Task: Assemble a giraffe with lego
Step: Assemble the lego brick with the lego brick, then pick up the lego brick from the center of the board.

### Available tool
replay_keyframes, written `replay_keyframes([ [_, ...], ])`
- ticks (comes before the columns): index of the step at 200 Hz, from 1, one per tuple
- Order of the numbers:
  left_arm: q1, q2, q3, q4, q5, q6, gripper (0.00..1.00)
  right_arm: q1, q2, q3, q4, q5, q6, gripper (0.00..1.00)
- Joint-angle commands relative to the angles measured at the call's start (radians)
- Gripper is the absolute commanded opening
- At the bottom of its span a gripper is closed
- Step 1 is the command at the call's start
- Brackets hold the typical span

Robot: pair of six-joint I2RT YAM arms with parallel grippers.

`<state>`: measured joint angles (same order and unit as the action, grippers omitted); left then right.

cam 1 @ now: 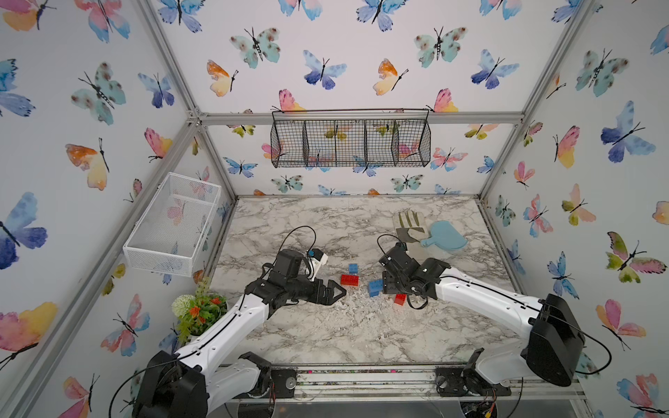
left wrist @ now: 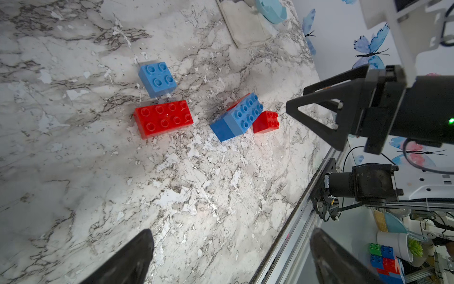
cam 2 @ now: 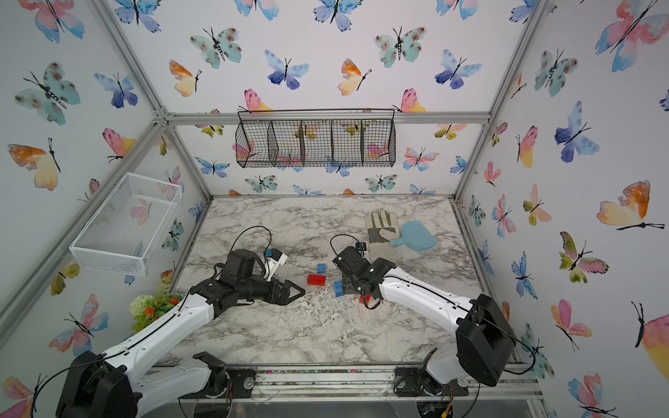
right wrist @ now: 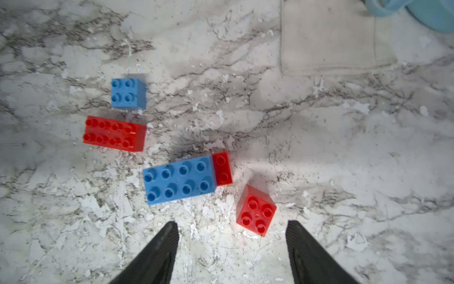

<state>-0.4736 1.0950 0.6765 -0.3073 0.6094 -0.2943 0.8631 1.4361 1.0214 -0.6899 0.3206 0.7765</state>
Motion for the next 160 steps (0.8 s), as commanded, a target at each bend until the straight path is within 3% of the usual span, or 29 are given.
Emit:
replay_keyframes([
  [1, -0.008, -0.019, -0.003, -0.003, 0.006, 0.017, 0.98, -0.004, -0.033, -0.069, 0.001, 0.028, 0.104, 0.73],
  [42, -0.009, -0.027, -0.006, 0.001, -0.005, 0.016, 0.98, -0.004, -0.039, -0.164, 0.103, -0.012, 0.148, 0.72],
  [160, -0.012, -0.024, -0.005, -0.001, -0.02, 0.015, 0.98, -0.018, 0.076, -0.201, 0.189, 0.004, 0.164, 0.66],
])
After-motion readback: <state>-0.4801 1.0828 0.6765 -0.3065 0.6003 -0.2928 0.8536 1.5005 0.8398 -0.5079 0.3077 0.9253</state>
